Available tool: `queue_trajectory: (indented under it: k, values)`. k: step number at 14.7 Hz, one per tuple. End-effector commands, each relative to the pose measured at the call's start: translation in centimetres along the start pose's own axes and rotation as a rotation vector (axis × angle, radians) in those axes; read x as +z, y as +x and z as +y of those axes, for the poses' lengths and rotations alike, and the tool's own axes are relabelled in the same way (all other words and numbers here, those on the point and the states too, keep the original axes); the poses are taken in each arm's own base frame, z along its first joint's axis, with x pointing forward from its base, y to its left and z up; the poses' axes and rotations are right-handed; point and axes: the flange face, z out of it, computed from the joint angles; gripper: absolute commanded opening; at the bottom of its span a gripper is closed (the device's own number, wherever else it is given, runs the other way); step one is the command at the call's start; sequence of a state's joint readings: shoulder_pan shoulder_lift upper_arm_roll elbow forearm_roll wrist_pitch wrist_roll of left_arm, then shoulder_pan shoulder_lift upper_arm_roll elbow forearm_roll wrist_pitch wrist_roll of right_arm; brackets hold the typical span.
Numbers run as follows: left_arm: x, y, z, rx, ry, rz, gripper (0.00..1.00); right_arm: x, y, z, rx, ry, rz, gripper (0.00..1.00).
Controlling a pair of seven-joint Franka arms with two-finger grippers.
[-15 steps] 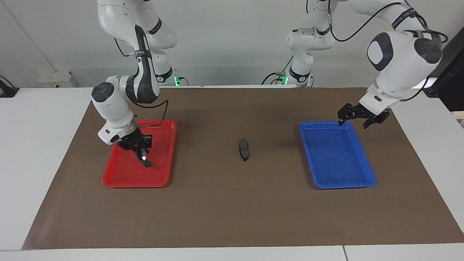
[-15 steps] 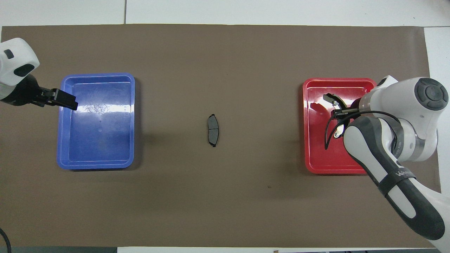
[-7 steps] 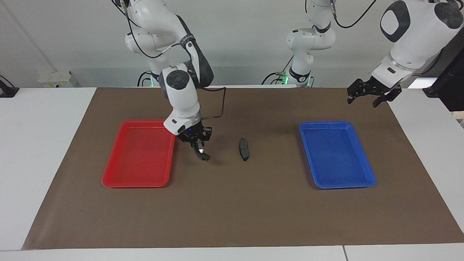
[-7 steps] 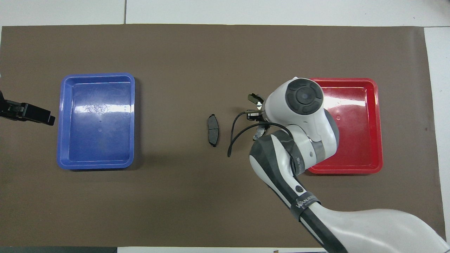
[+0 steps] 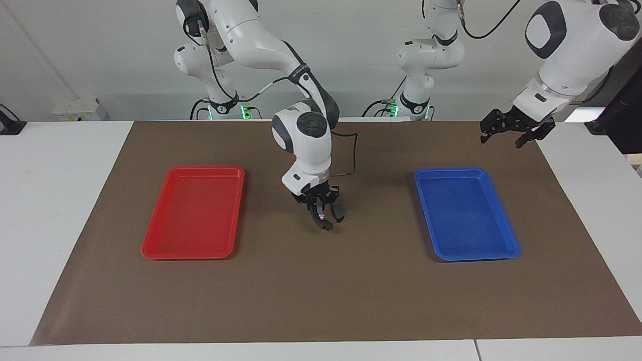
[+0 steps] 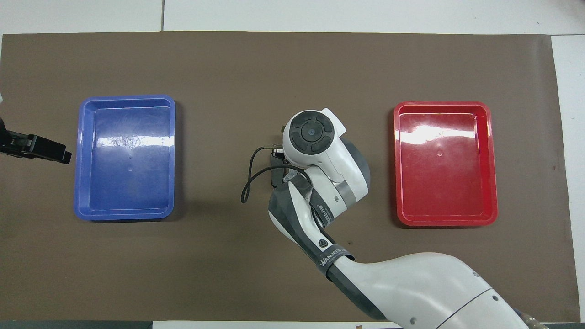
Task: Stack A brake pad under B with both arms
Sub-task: 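Carry the curved brake pad with the right gripper onto the first pad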
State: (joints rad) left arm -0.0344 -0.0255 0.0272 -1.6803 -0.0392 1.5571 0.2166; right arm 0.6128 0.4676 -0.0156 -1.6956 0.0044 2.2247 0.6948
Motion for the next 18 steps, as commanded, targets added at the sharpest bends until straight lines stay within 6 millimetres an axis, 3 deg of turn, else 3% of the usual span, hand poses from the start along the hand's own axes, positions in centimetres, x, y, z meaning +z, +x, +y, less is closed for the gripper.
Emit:
queue_trajectory:
  k: [1,7,10,18]
  values:
    - [0.1,-0.4,-0.5,0.000,0.015,-0.002,0.99,0.3,-1.1,-2.4,-0.002,0.016,0.035,0.00]
    - [0.0,-0.4,-0.3,0.000,0.016,-0.001,0.99,1.3,-1.9,-2.6,-0.045,-0.014,0.048,0.00]
    - [0.0,-0.5,-0.2,0.003,0.015,-0.005,0.99,2.1,-3.8,-3.4,-0.077,-0.029,0.036,0.00]
    - [-0.6,-0.2,-0.3,-0.026,0.036,0.028,0.99,2.2,-3.9,-3.3,-0.078,-0.030,0.035,0.00]
